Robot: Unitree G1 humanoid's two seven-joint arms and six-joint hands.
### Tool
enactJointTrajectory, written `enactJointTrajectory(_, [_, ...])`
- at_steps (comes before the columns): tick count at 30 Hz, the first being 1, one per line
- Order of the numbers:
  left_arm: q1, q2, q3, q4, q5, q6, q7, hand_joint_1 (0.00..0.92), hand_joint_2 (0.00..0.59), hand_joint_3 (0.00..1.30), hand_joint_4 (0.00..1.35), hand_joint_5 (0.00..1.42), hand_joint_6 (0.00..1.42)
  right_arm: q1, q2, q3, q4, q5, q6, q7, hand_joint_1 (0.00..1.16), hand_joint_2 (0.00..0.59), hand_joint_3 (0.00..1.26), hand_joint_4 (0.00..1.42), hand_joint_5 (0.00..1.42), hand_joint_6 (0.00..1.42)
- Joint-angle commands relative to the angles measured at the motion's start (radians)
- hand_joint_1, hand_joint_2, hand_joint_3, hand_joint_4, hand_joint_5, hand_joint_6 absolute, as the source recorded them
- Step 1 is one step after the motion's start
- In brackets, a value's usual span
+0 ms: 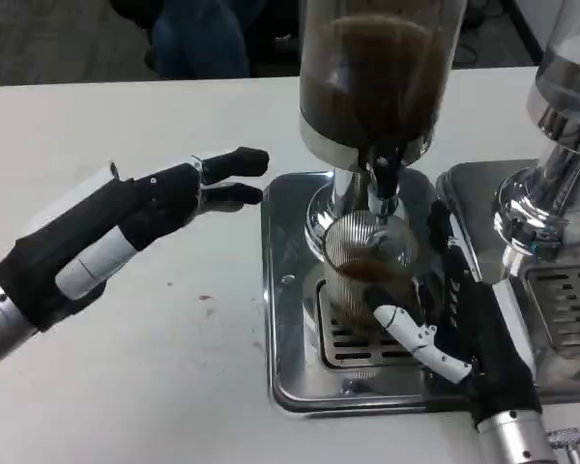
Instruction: Grasp the cup under the faucet to collect the drink, then remove the cup.
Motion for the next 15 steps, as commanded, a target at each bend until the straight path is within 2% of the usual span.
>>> enactJointTrajectory(1, [0.008, 0.022, 0.011, 0.015, 0.005, 0.004, 0.002, 0.000, 0.082, 0.20, 0.14, 0.20, 0.17, -0.021, -0.001, 0.000, 0.035, -0.030, -0.050, -0.032, 0.63, 0.187, 0.00, 0.00, 0.00, 0.00])
enactJointTrajectory(8, [-0.001, 0.029, 0.005, 0.037, 0.015, -0.002, 0.000, 0.000, 0.092, 0.23, 0.15, 0.22, 0.18, -0.037, -0.016, 0.004, 0.053, -0.036, -0.058, -0.017, 0.62, 0.186, 0.00, 0.00, 0.00, 0.00])
enactJointTrajectory(15, [-0.005, 0.032, 0.003, 0.060, 0.026, -0.010, 0.002, 0.000, 0.094, 0.25, 0.16, 0.23, 0.19, -0.055, -0.032, 0.018, 0.061, -0.045, -0.029, 0.001, 0.62, 0.186, 0.00, 0.00, 0.00, 0.00])
